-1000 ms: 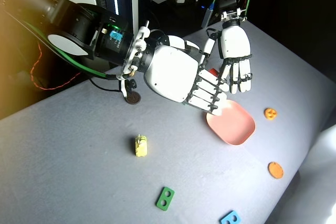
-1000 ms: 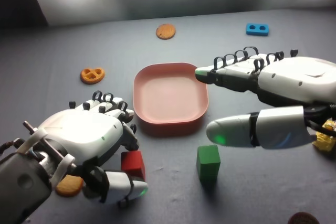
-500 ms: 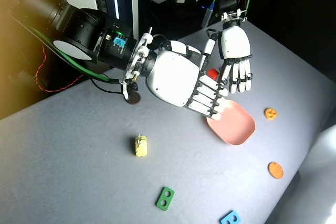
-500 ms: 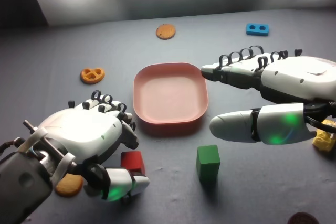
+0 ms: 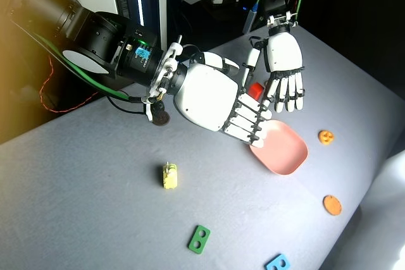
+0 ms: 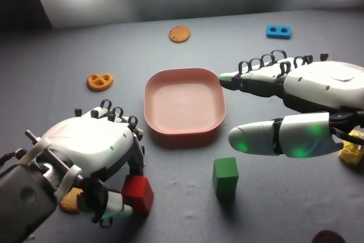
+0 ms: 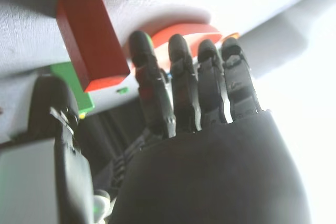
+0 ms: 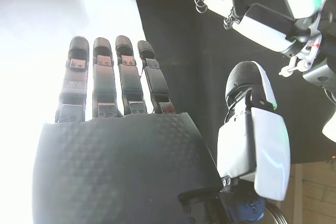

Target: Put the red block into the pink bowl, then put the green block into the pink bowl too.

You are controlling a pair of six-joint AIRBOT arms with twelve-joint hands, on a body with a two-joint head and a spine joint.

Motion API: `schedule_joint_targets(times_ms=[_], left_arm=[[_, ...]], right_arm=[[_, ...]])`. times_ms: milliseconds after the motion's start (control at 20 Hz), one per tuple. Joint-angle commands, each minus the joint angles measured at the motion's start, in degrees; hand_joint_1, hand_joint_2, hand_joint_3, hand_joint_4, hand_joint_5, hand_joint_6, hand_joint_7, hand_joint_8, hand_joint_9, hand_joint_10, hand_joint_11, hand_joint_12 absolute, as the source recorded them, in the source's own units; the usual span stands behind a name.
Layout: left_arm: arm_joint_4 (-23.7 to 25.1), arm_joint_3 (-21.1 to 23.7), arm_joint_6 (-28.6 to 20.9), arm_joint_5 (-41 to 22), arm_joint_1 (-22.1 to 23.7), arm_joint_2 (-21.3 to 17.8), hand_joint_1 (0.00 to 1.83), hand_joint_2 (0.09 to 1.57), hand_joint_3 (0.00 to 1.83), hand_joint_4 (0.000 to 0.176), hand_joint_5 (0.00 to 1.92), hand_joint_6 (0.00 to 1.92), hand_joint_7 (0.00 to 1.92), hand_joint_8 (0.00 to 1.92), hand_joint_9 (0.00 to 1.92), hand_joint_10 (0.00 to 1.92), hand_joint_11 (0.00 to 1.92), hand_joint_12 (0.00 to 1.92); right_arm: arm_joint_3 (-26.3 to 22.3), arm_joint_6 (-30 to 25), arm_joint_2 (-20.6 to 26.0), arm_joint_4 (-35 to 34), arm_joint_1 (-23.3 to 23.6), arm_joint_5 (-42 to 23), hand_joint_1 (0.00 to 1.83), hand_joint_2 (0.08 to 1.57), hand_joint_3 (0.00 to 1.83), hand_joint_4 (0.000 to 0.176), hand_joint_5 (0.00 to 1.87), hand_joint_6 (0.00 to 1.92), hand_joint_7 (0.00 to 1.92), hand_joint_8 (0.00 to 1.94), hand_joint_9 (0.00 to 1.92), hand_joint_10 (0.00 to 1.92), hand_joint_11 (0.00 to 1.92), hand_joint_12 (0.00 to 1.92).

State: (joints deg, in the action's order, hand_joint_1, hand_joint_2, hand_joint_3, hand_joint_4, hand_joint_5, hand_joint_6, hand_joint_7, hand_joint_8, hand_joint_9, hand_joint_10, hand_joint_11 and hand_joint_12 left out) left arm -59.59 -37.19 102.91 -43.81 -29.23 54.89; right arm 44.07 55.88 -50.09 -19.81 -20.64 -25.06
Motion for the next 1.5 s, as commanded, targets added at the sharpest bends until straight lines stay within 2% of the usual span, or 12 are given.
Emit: schedule_joint_targets(times_ms=[0,100,250,500,550,700,900,950,1050,1150,1300,1450], left_arm=[[2.5,0.1,0.1,-3.8,0.2,-0.1,1.2,1.02,0.0,0.0,1.2,0.61,0.41,0.0,0.22,0.0,0.0,0.4],[2.5,0.1,0.1,-3.8,0.2,-0.1,1.21,0.99,0.0,0.0,1.3,0.43,0.42,0.0,0.25,0.0,0.0,0.46],[2.5,0.2,0.1,-3.8,0.2,-0.1,1.19,1.02,0.0,0.0,1.2,0.61,0.39,0.0,0.2,0.0,0.0,0.38],[2.3,0.3,0.2,-3.8,0.9,-0.1,1.2,1.01,0.0,0.0,1.24,0.54,0.44,0.0,0.27,0.01,0.0,0.53],[2.3,0.2,0.2,-3.8,1.2,-0.1,1.19,1.04,0.0,0.0,1.15,0.7,0.35,0.0,0.2,0.0,0.0,0.33],[1.5,0.3,0.9,-3.7,2.6,-0.1,1.2,1.01,0.0,0.0,1.24,0.54,0.42,0.01,0.24,0.01,0.0,0.39],[-0.2,0.6,2.7,-3.6,4.4,-0.1,1.21,0.99,0.0,0.0,1.29,0.45,0.45,0.0,0.31,0.01,0.0,0.65],[-0.4,0.6,2.9,-3.5,4.8,-0.1,1.21,0.99,0.0,0.0,1.29,0.44,0.44,0.0,0.3,0.01,0.0,0.6],[-0.9,0.6,3.5,-3.2,5.9,-0.1,1.2,1.01,0.0,0.0,1.24,0.55,0.46,0.0,0.29,0.0,0.0,0.54],[-1.6,0.2,4.5,-2.6,7.8,-0.1,1.2,1.02,0.0,0.0,1.19,0.64,0.46,0.0,0.31,0.0,0.0,0.64],[-3.0,-1.0,6.6,-0.9,10.5,0.3,1.19,1.03,0.0,0.0,1.18,0.65,0.43,0.01,0.29,0.01,0.0,0.56],[-3.9,-3.6,8.8,2.3,14.4,1.4,1.19,1.03,0.0,0.0,1.17,0.66,0.44,0.01,0.29,0.0,0.0,0.48]], right_arm=[[0.0,-0.1,0.5,0.6,0.3,-6.3,0.03,1.11,0.0,0.0,0.11,0.0,0.12,0.0,0.08,0.0,0.0,0.24],[0.0,-0.1,0.5,0.6,0.3,-6.3,0.01,1.11,0.0,0.0,0.12,0.01,0.12,0.0,0.08,0.0,0.0,0.22],[0.0,-0.1,0.5,0.6,0.3,-6.3,0.0,1.11,0.0,0.0,0.08,0.0,0.09,0.0,0.05,0.0,0.0,0.13],[0.0,3.6,-0.4,-1.9,0.4,-7.7,0.0,1.11,0.0,0.0,0.11,0.0,0.1,0.0,0.05,0.0,0.0,0.11],[0.0,4.4,-0.6,-3.5,0.4,-7.7,0.01,1.12,0.0,0.0,0.12,0.0,0.13,0.0,0.07,0.0,0.0,0.17],[-0.3,7.3,-1.2,-8.4,0.1,-7.7,0.0,1.12,0.0,0.0,0.1,0.0,0.1,0.0,0.05,0.0,0.0,0.12],[-0.3,7.3,-1.7,-11.3,-1.1,-8.4,0.0,1.12,0.0,0.0,0.09,0.0,0.09,0.0,0.05,0.0,0.0,0.14],[-0.3,6.9,-1.7,-11.3,-1.2,-8.4,0.0,1.12,0.0,0.0,0.11,0.01,0.1,0.0,0.06,0.01,0.0,0.16],[-0.3,6.0,-1.7,-11.3,-1.3,-8.4,0.01,1.12,0.0,0.0,0.13,0.01,0.12,0.01,0.07,0.01,0.0,0.19],[-0.3,5.7,-1.7,-11.3,-1.3,-8.5,0.0,1.12,0.0,0.0,0.11,0.0,0.1,0.0,0.05,0.0,0.0,0.17],[-0.3,5.7,-1.7,-11.3,-1.3,-8.7,0.0,1.13,0.0,0.0,0.07,0.0,0.06,0.0,0.02,0.0,0.0,0.07],[-0.3,5.7,-1.7,-11.3,-1.2,-8.9,0.0,1.12,0.0,0.0,0.09,0.0,0.09,0.0,0.05,0.0,0.0,0.16]])
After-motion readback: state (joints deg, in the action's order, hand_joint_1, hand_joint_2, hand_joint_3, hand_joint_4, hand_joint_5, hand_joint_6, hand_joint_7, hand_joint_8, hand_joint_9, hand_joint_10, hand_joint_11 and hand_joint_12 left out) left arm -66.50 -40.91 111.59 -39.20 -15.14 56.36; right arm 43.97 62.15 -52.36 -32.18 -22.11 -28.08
